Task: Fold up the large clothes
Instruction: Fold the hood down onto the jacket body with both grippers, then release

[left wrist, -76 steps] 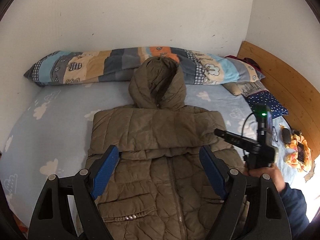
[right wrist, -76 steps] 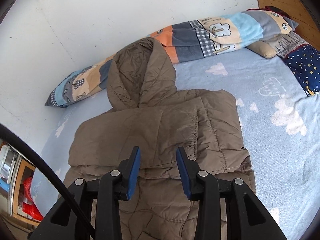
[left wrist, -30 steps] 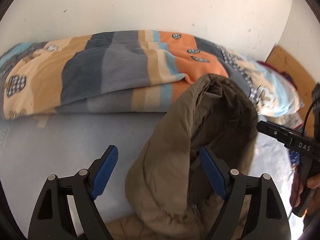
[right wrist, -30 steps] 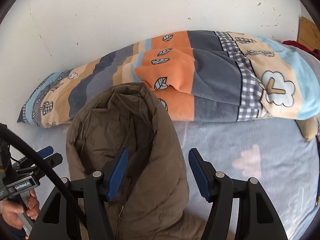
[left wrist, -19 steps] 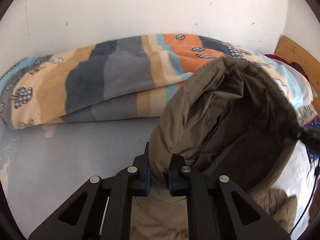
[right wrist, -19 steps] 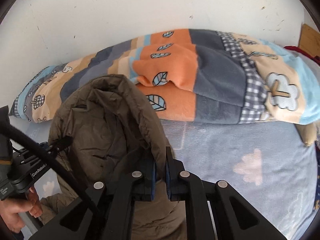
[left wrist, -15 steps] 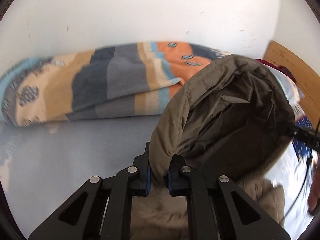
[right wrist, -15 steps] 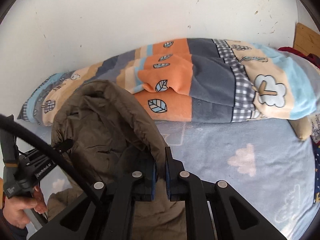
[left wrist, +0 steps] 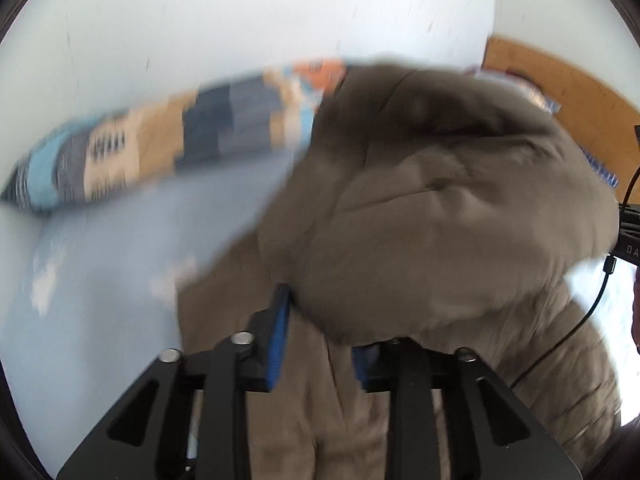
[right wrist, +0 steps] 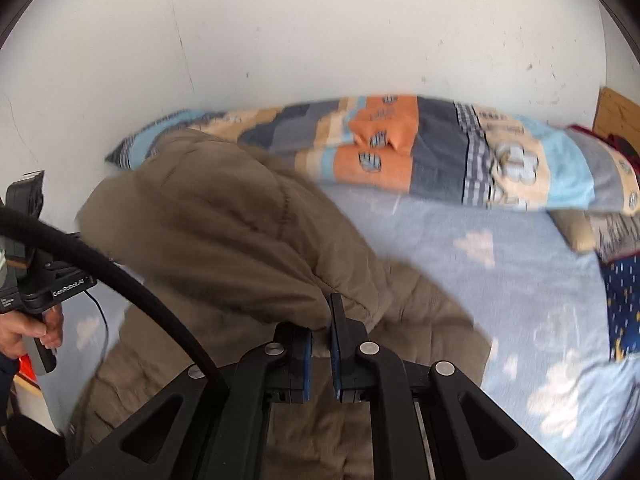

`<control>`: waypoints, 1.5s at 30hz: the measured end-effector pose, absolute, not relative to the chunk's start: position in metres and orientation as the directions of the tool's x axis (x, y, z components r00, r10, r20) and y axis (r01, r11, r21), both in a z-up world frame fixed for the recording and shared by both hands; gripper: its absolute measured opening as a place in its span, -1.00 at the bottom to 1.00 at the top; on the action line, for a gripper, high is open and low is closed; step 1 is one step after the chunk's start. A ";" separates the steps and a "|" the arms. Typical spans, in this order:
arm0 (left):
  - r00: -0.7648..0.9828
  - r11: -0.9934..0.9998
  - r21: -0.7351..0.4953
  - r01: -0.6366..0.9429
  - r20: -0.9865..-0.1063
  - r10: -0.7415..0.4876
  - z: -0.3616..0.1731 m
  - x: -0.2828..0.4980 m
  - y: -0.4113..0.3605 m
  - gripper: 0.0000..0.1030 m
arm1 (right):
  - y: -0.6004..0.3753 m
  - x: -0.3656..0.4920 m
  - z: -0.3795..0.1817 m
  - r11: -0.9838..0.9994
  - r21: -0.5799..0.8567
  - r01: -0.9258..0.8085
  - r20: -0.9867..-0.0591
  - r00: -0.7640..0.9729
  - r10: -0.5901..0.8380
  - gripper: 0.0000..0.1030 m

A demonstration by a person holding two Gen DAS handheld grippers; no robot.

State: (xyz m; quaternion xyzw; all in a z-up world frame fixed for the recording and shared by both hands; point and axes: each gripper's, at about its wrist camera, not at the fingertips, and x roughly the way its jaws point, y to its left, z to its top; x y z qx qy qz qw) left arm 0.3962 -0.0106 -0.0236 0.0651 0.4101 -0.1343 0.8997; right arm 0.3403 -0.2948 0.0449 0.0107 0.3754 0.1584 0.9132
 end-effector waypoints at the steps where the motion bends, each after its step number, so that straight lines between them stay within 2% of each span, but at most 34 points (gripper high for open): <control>1: 0.606 0.963 0.017 0.269 -0.780 -0.155 -0.046 0.391 -0.010 -0.44 | -0.291 0.333 0.024 0.956 0.121 -0.267 -0.707 0.653 0.272 -0.83; 2: 0.584 0.968 0.022 0.249 -0.801 -0.132 -0.066 0.387 -0.010 -0.40 | -0.289 0.332 0.001 0.963 0.110 -0.248 -0.737 0.630 0.246 -0.83; 4: 0.611 0.978 -0.005 0.210 -0.780 -0.135 -0.078 0.372 -0.006 -0.35 | -0.286 0.332 -0.049 0.977 0.103 -0.186 -0.798 0.571 0.192 -0.80; 6: 0.626 0.980 -0.009 0.197 -0.769 -0.133 -0.069 0.360 -0.001 -0.12 | -0.287 0.322 -0.064 0.982 0.100 -0.162 -0.786 0.592 0.178 -0.78; 8: 0.634 0.976 -0.029 0.216 -0.756 -0.163 -0.053 0.341 0.006 0.17 | -0.288 0.314 -0.052 0.985 0.073 -0.159 -0.783 0.603 0.155 -0.57; 9: 0.638 0.974 -0.017 0.226 -0.753 -0.161 -0.046 0.333 0.009 0.19 | -0.290 0.309 -0.044 0.985 0.074 -0.157 -0.788 0.596 0.154 -0.32; 10: 0.642 0.972 -0.003 0.236 -0.750 -0.159 -0.039 0.325 0.013 0.20 | -0.295 0.304 -0.036 0.983 0.098 -0.157 -0.793 0.585 0.173 -0.21; 15: 0.686 0.971 -0.026 0.238 -0.704 -0.186 0.006 0.307 0.024 0.20 | -0.330 0.264 -0.006 0.969 0.217 -0.117 -0.755 0.609 0.243 -0.21; 21: 0.701 0.962 -0.064 0.265 -0.672 -0.238 0.063 0.371 -0.001 0.27 | -0.328 0.272 0.047 0.934 0.324 -0.150 -0.638 0.695 0.332 -0.21; 22: 0.702 0.963 -0.053 0.265 -0.674 -0.230 0.066 0.386 -0.007 0.34 | -0.321 0.278 0.054 0.933 0.323 -0.160 -0.632 0.696 0.339 -0.21; 26: 0.681 0.970 -0.058 0.236 -0.702 -0.208 0.049 0.439 -0.028 0.34 | -0.288 0.324 0.077 0.942 0.277 -0.189 -0.622 0.713 0.325 -0.21; 30: 0.643 0.978 -0.059 0.202 -0.745 -0.178 0.009 0.462 -0.043 0.34 | -0.258 0.372 0.052 0.938 0.294 -0.184 -0.668 0.662 0.339 -0.21; 34: 0.515 0.982 -0.075 0.171 -0.843 -0.154 -0.056 0.462 -0.047 0.34 | -0.238 0.391 -0.005 0.951 0.268 -0.156 -0.759 0.573 0.308 -0.21; 37: 0.509 0.987 -0.047 0.155 -0.852 -0.121 -0.088 0.454 -0.049 0.34 | -0.233 0.389 -0.054 0.960 0.250 -0.123 -0.824 0.493 0.278 -0.23; 40: 0.529 0.985 0.029 0.171 -0.846 -0.067 -0.090 0.448 -0.062 0.34 | -0.239 0.388 -0.081 0.958 0.272 -0.091 -0.829 0.483 0.281 -0.23; 45: 0.592 0.983 -0.015 0.181 -0.797 -0.121 -0.048 0.422 -0.052 0.34 | -0.238 0.380 -0.057 0.964 0.243 -0.107 -0.835 0.482 0.264 -0.23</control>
